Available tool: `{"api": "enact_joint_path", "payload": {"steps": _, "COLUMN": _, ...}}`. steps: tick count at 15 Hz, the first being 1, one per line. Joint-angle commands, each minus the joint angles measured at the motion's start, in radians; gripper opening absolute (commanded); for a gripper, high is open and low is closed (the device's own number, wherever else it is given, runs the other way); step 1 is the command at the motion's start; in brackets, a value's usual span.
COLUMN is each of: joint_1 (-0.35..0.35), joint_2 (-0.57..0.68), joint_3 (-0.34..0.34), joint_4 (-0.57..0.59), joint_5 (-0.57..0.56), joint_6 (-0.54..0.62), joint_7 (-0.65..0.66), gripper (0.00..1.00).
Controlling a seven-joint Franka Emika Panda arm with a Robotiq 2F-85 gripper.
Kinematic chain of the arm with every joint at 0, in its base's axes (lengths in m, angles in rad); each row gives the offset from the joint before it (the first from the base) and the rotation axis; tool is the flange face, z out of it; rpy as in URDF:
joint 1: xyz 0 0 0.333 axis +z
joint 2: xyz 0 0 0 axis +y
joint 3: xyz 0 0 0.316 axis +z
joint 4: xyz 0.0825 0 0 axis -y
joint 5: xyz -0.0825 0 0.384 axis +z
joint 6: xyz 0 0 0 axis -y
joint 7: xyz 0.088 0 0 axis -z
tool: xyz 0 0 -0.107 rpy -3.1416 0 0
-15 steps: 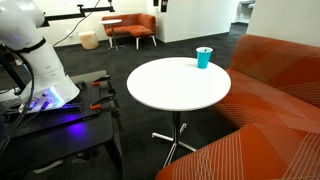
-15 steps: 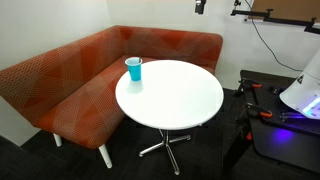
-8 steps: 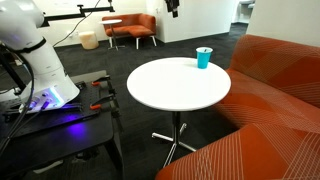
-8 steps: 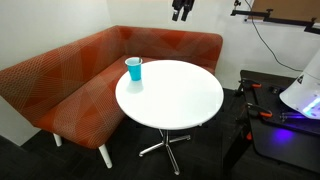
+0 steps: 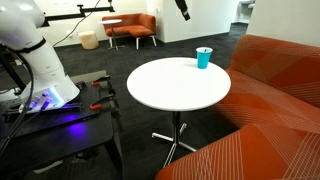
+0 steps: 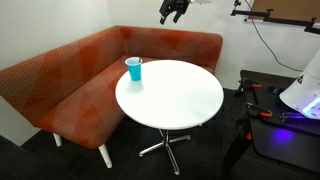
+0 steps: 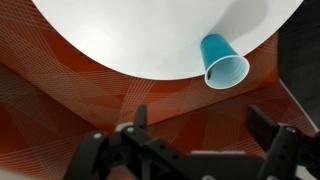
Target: Pick the marker from the cup and put it on the table
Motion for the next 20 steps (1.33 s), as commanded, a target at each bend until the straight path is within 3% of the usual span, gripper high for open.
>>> {"api": "enact_joint_path", "payload": {"steps": 1, "joint_1": 0.002, "joint_2": 0.002, "joint_3": -0.012, "joint_4": 0.001, "joint_5": -0.013, "joint_6": 0.000, "joint_7": 0.005, "gripper": 1.00}}
{"api": "enact_joint_path", "payload": {"steps": 6, "joint_1": -0.001, "joint_2": 0.009, "joint_3": -0.010, "joint_4": 0.002, "joint_5": 0.003, "joint_6": 0.016, "joint_7": 0.001, "gripper": 1.00}}
{"api": "enact_joint_path", "payload": {"steps": 10, "joint_1": 0.034, "joint_2": 0.071, "joint_3": 0.003, "joint_4": 0.010, "joint_5": 0.057, "joint_6": 0.057, "joint_7": 0.038, "gripper": 1.00}}
{"api": "enact_joint_path", "payload": {"steps": 14, "joint_1": 0.067, "joint_2": 0.136, "joint_3": 0.010, "joint_4": 0.022, "joint_5": -0.050, "joint_6": 0.137, "joint_7": 0.207, "gripper": 1.00}}
{"api": "enact_joint_path", "payload": {"steps": 17, "joint_1": 0.114, "joint_2": 0.180, "joint_3": -0.028, "joint_4": 0.051, "joint_5": -0.203, "joint_6": 0.189, "joint_7": 0.390, "gripper": 1.00}}
{"api": "enact_joint_path", "payload": {"steps": 20, "joint_1": 0.163, "joint_2": 0.210, "joint_3": -0.071, "joint_4": 0.093, "joint_5": -0.369, "joint_6": 0.170, "joint_7": 0.571, "gripper": 1.00}}
